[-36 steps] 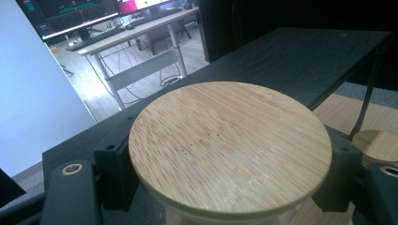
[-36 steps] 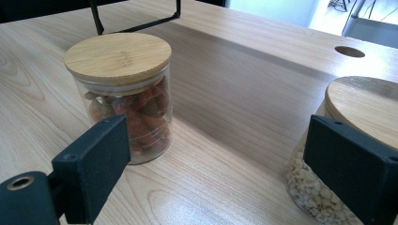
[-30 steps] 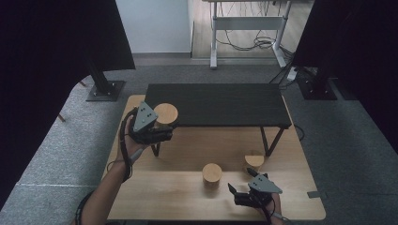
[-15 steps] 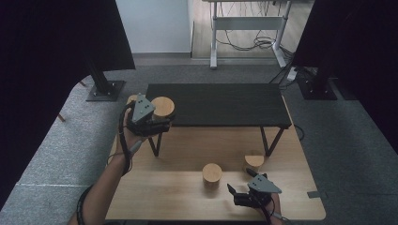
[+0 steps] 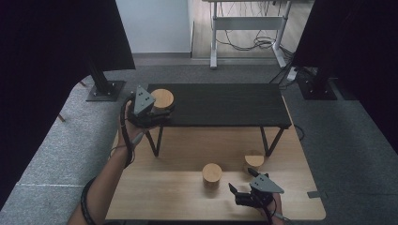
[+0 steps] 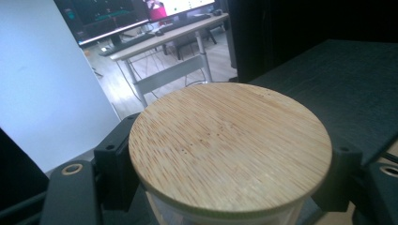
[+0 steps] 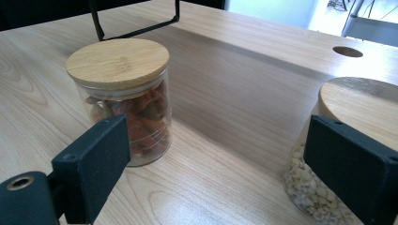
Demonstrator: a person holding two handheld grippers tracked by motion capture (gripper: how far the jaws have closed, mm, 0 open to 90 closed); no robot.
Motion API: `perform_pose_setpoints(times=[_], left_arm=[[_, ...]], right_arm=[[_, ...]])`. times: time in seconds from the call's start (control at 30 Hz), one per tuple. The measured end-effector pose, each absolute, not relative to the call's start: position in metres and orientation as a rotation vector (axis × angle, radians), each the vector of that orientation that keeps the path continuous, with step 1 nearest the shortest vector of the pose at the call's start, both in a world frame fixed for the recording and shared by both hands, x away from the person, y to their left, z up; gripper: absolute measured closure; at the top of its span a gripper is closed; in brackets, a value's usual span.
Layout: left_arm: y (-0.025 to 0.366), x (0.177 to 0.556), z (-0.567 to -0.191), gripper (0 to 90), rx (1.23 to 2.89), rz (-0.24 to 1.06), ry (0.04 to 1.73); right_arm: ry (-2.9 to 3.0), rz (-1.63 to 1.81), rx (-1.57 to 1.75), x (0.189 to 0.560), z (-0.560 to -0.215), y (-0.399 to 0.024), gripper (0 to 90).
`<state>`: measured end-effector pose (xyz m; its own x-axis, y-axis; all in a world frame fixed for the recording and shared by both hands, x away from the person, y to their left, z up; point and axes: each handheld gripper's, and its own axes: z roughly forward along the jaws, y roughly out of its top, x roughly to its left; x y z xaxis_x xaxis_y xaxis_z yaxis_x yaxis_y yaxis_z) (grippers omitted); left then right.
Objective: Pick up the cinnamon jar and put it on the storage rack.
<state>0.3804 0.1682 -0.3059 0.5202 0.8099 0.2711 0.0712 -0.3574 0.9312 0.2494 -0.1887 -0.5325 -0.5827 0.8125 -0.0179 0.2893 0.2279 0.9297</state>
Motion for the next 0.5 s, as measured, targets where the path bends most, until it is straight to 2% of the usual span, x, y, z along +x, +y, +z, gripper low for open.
perform_pose_setpoints(times=[0.5], left_arm=[[0.161, 0.402, -0.308, 24.6, 1.776, 0.976, 0.753]], right_arm=[[1.992, 1.344, 1.018, 0.248, -0.533, -0.19, 7.1]])
